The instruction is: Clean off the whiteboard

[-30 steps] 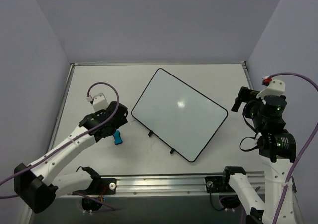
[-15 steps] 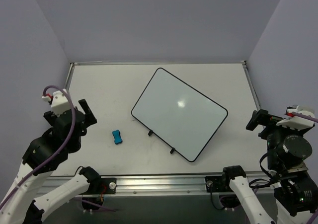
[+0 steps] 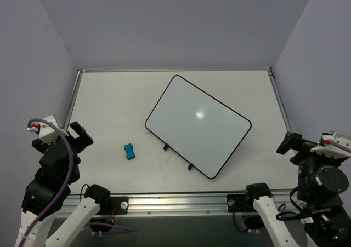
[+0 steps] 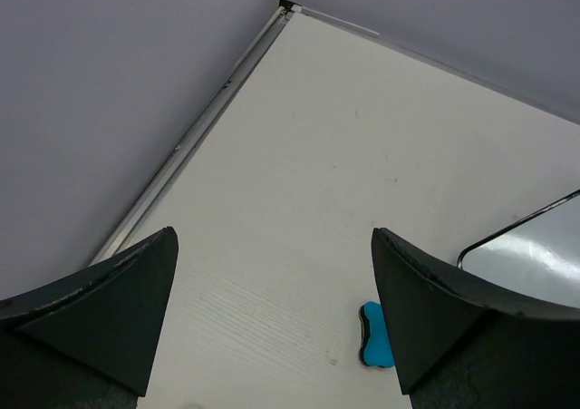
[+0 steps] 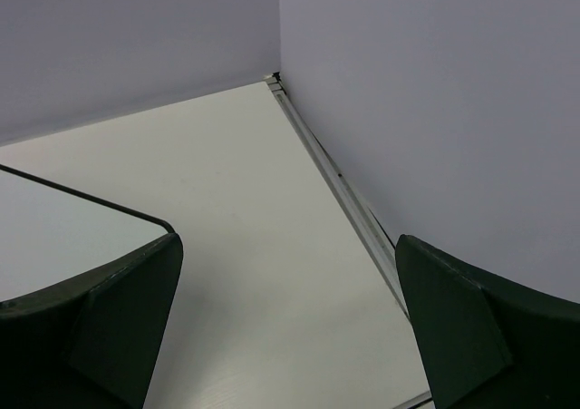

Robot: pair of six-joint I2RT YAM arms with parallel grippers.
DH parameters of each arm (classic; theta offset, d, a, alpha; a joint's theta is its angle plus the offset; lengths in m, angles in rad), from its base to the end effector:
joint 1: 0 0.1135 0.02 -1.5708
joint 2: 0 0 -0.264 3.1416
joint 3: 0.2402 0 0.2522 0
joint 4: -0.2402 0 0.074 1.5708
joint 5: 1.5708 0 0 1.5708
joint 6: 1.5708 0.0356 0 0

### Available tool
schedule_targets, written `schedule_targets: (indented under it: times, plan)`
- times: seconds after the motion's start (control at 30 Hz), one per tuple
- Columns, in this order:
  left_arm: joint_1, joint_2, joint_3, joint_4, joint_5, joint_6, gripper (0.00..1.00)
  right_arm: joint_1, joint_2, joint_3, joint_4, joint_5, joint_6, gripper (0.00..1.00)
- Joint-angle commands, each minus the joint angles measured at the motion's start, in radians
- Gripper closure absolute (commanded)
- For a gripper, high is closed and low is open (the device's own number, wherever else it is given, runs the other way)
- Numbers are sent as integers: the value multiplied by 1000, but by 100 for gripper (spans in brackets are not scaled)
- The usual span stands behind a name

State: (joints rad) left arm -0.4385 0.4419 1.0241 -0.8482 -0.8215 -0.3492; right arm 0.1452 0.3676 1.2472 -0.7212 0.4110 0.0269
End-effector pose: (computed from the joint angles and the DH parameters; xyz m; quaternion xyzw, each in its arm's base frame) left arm 0.0543 0.0033 0.3854 -0.2096 0.7386 0.0794 0.6357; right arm -0.0090 -0.0157 0.4522 0.1174 0.6434 -0.0679 0.7535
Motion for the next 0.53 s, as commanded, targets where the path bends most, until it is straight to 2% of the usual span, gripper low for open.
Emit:
schedule_targets:
  times: [0.0, 0.07, 0.2, 0.5]
  plan:
    - [12, 24, 1, 54, 24, 21, 6, 7, 11, 12, 12, 40, -16, 0]
    - [24, 24, -2, 64, 34, 13, 6, 10, 7, 12, 14, 45, -16, 0]
    - [133, 14, -16, 92, 114, 21, 6, 11, 10, 6, 22, 48, -18, 0]
    - [132, 18, -21, 95, 119, 29, 6, 14, 8, 8, 17, 66, -18, 0]
